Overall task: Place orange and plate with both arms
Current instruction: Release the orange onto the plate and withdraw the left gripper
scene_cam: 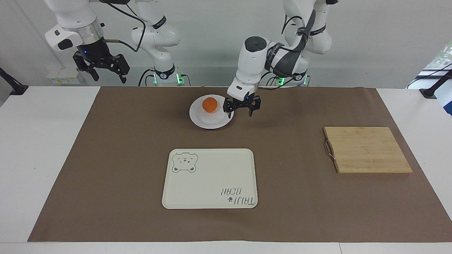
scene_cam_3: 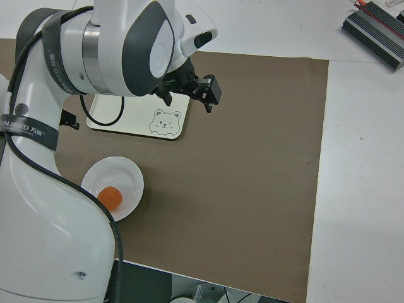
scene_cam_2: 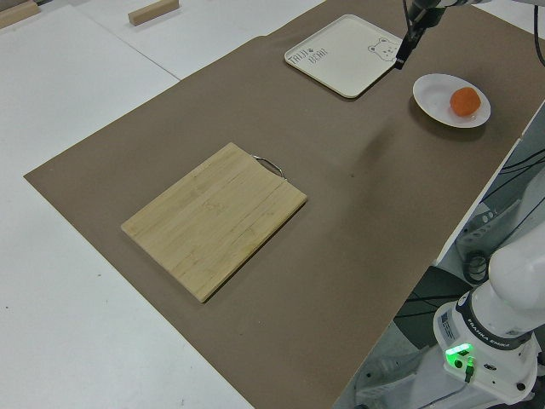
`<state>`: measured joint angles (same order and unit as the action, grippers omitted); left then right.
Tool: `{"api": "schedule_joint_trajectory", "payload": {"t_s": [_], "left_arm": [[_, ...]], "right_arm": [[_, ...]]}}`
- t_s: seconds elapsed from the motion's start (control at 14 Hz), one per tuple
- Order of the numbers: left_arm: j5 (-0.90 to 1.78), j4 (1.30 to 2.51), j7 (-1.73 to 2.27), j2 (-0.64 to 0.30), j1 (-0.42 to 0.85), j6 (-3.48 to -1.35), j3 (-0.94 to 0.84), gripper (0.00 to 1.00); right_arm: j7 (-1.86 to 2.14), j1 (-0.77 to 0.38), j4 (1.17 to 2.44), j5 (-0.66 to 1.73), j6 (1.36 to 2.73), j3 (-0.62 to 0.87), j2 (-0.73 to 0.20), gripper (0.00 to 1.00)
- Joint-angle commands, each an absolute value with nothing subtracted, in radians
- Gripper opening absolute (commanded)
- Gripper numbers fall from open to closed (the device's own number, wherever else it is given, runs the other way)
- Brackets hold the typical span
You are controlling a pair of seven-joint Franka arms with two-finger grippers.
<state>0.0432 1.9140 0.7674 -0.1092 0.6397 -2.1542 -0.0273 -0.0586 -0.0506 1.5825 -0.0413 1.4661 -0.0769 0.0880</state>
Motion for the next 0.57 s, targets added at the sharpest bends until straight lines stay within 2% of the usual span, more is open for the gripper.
{"api": "schedule_joint_trajectory", "payload": {"t_s": [0.0, 0.5], "left_arm": [[0.037, 1.899, 0.628, -0.057, 0.525, -2.085, -0.04, 1.0], [0.103, 1.777, 0.183, -0.018, 0.201, -1.857, -0.034, 1.0]], "right_arm": [[-0.058, -0.043, 1.591, -0.025, 1.471, -0.075, 0.101, 1.0], [-0.058, -0.043, 1.591, -0.025, 1.471, -0.075, 0.101, 1.0]]}}
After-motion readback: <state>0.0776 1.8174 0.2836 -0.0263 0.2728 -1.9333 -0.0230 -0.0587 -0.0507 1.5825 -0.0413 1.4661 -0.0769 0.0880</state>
